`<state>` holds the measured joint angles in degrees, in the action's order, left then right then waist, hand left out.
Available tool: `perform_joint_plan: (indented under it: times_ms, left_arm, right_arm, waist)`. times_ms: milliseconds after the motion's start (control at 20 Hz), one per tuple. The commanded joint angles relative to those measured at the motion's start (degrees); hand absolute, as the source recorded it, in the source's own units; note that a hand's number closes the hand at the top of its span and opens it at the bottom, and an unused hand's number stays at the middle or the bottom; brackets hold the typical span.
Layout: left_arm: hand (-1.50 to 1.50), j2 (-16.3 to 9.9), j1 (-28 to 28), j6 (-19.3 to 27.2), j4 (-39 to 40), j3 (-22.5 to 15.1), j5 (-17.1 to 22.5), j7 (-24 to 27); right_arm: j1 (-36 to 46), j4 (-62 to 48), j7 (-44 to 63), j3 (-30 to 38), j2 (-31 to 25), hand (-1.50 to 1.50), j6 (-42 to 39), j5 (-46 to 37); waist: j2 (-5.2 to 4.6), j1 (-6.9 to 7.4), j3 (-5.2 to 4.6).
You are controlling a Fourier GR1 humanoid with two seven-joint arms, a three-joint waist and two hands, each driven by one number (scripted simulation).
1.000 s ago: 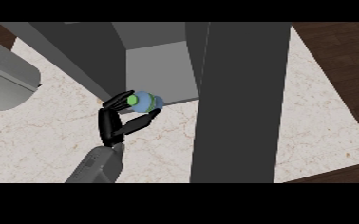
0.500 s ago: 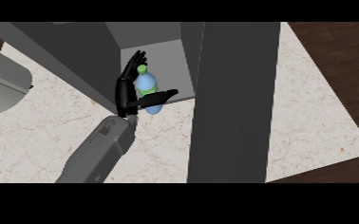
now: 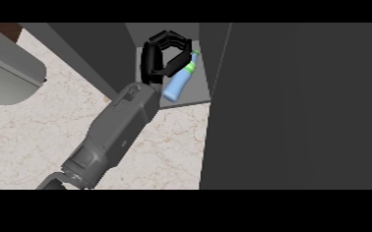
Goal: Pick up the bottled water, place it into the cabinet and close the cabinet
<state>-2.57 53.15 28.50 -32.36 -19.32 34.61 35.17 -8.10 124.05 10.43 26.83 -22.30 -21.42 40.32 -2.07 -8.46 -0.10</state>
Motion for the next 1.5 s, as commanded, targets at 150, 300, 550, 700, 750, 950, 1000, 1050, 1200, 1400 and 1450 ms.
perform_joint_plan:
  times_ms: [150, 300, 550, 700, 750, 950, 1000, 1050, 1200, 1400, 1450]
  left_arm:
    - [1.5, 2.51, 3.05, -7.86, 9.39, 3.01, 3.75, 7.29]
    - [1.5, 2.54, 4.67, -7.49, 9.29, 0.1, 7.49, 6.3]
    - [1.5, 2.56, 0.27, -16.53, 10.18, -0.93, 9.51, 9.65]
    - [1.5, 2.56, -4.78, -17.11, 4.15, -4.21, 13.12, 9.29]
    - [1.5, 2.56, -8.51, -17.3, 1.93, -6.28, 12.62, 10.92]
    - [1.5, 2.57, -11.83, -21.17, 0.19, -6.42, 11.24, 10.05]
    - [1.5, 2.57, -14.03, -21.65, -2.45, -7.07, 10.61, 8.9]
    - [1.5, 2.57, -15.83, -21.57, -4.98, -8.69, 11.56, 9.33]
    - [1.5, 0.91, -18.33, -24.82, -9.29, -7.92, 10.03, 6.83]
    - [1.5, -2.85, -28.77, -21.65, -21.81, -12.68, 7.51, 4.33]
    - [-1.5, -3.78, -28.16, -23.83, -21.0, -11.72, 7.59, 4.84]
  right_arm:
    - [-4.53, 0.39, -1.91, 3.54, 0.38, -1.5, -4.49, 0.83]
    - [-3.84, 5.91, 2.69, 1.3, -0.19, -1.5, -1.07, 1.35]
    - [-5.51, 10.36, 4.54, 2.84, 0.15, -1.5, -0.63, 2.54]
    - [-5.04, 5.53, 3.63, 4.42, -0.37, -1.5, -3.65, 1.99]
    - [-8.07, 9.84, 5.08, 3.3, 1.49, 1.5, -3.55, 3.6]
    - [-8.19, 13.75, 8.03, 2.31, 1.23, 1.5, -2.87, 3.38]
    - [-8.7, 11.92, 7.91, 5.38, -1.46, 1.5, -5.36, 6.59]
    - [-8.95, 14.71, 9.32, 2.79, -0.06, 1.5, -3.62, 6.61]
    - [-7.18, 15.71, 11.14, 1.7, -0.8, 1.5, -1.53, 7.7]
    - [-10.57, 19.48, 11.07, 0.58, 1.55, 1.5, -1.73, 6.2]
    - [-8.16, 19.99, 10.57, -3.74, 2.85, 1.5, -1.47, 1.51]
  waist:
    - [0.7, 2.74, 0.07]
    - [0.91, 2.67, -0.01]
    - [1.33, 4.76, 0.0]
    - [1.71, 6.09, 0.06]
    - [1.98, 6.35, 0.06]
    - [2.1, 7.55, 0.07]
    - [2.32, 7.88, 0.09]
    - [2.33, 7.81, 0.07]
    - [2.36, 8.51, 0.06]
    - [2.81, 9.0, 0.11]
    - [2.47, 8.99, 0.08]
